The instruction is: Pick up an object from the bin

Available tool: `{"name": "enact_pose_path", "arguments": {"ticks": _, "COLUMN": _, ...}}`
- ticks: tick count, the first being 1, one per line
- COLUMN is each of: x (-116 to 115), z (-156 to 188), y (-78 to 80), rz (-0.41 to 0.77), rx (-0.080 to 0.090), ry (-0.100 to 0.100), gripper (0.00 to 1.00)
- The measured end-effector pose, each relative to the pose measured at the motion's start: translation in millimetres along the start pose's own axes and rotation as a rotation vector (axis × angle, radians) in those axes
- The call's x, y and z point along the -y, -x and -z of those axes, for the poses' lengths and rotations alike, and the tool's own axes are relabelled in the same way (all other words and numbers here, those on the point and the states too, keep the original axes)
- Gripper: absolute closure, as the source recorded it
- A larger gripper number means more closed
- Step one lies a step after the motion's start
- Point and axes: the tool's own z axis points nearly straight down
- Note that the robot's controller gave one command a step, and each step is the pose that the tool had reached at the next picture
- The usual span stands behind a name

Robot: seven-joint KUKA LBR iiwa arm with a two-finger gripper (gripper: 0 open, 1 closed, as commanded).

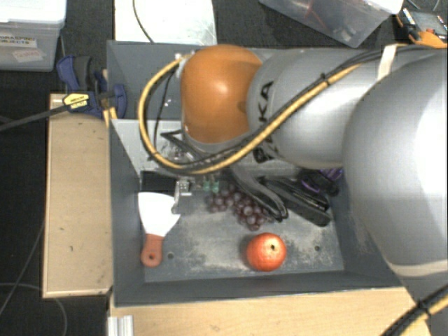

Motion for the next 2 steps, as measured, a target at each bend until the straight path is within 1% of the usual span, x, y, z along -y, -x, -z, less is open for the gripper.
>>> {"name": "enact_pose_path", "arguments": {"ticks": 1, "x": 1, "z": 5, "y": 2.3, "rz": -0.009, "rx": 0.008, "ry": 0.001, "gripper": 0.0}}
{"name": "enact_pose_path", "arguments": {"ticks": 2, "x": -32, "z": -99, "y": -25.5, "rz": -0.065, "rx": 0.009, "ry": 0.004, "gripper": 0.0}}
